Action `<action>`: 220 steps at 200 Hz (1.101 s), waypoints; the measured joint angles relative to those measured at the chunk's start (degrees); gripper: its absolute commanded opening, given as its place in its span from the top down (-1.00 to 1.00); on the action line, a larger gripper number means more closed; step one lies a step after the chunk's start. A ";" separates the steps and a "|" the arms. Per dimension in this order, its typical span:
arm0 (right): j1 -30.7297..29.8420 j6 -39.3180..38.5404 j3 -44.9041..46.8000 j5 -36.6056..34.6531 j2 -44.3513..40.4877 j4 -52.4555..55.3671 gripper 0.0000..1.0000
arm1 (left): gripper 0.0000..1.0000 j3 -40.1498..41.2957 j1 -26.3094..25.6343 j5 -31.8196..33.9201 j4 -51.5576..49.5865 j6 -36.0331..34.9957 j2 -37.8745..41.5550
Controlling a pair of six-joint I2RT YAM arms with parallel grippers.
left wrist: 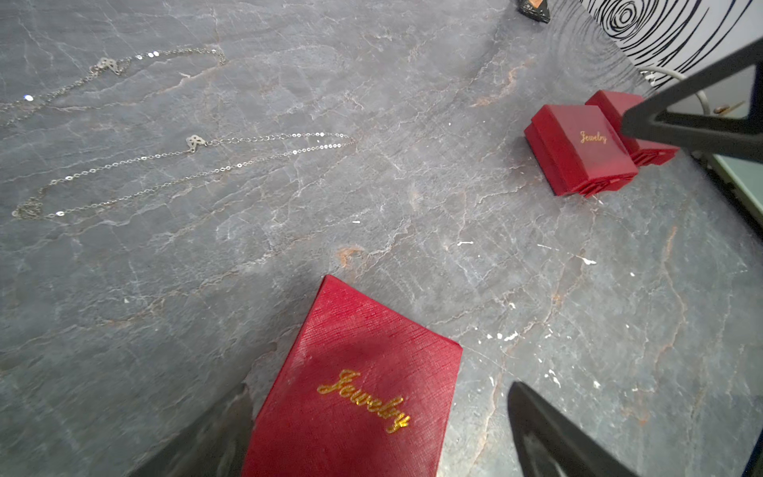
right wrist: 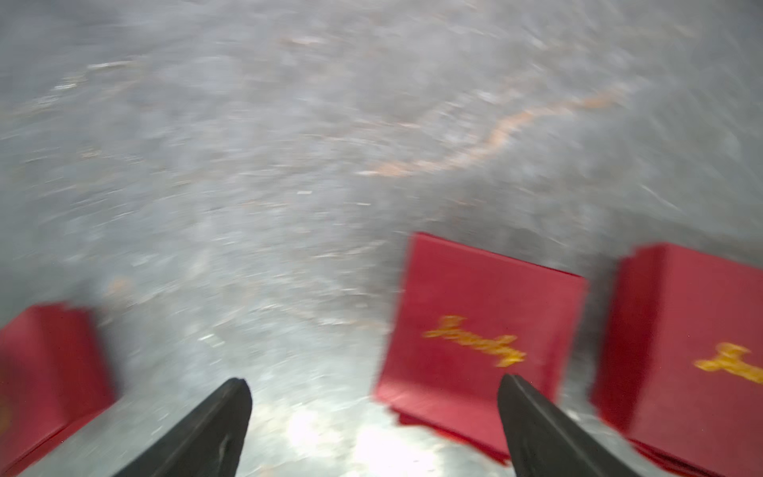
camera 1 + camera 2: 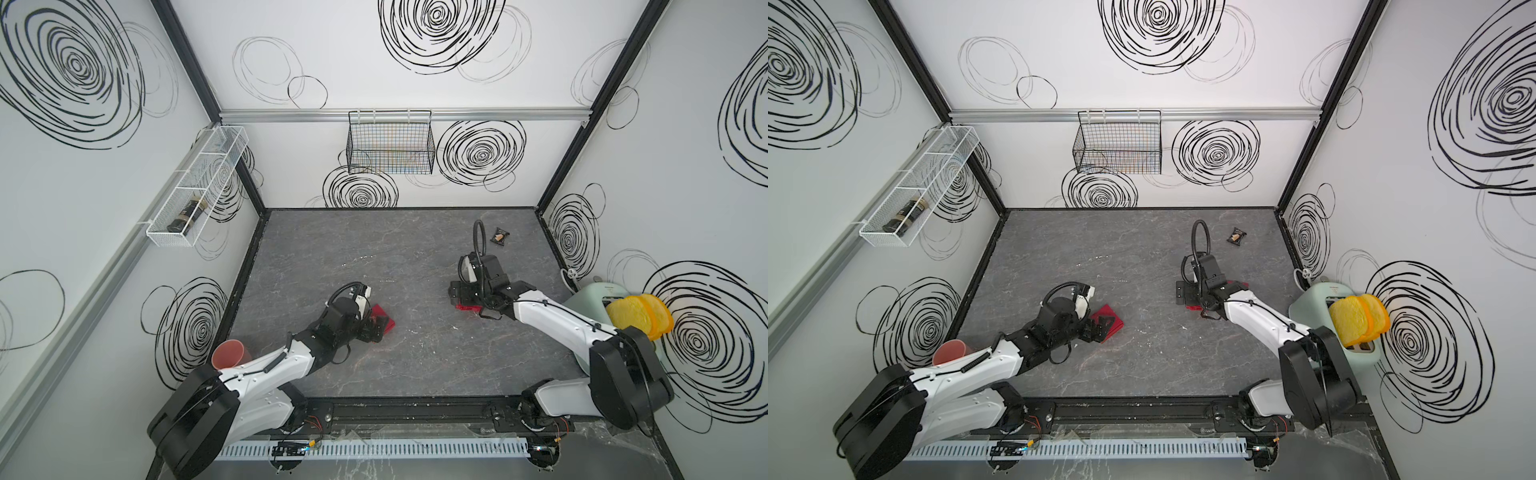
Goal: Take the necklace out of the lift-off lid jewelry box
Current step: Move the jewelry box to the center of the board.
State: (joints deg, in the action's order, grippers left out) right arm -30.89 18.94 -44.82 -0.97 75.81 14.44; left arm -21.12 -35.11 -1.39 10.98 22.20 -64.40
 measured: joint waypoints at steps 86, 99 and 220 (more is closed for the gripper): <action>-13.38 5.18 9.14 11.67 -0.26 -8.79 -0.46 | -0.75 0.00 3.02 -3.37 1.75 0.35 -6.54; -14.91 6.97 11.15 13.20 -0.26 -11.41 -0.42 | -0.73 0.02 2.67 -3.78 2.19 0.39 -6.80; -17.22 12.85 13.49 11.52 -0.28 -17.88 -0.26 | -0.64 0.57 -18.86 -1.57 7.58 6.88 -8.02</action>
State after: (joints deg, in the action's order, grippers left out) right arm -48.12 31.79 -31.33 10.55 75.53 -3.44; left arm -20.56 -53.98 -2.96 18.57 29.08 -72.42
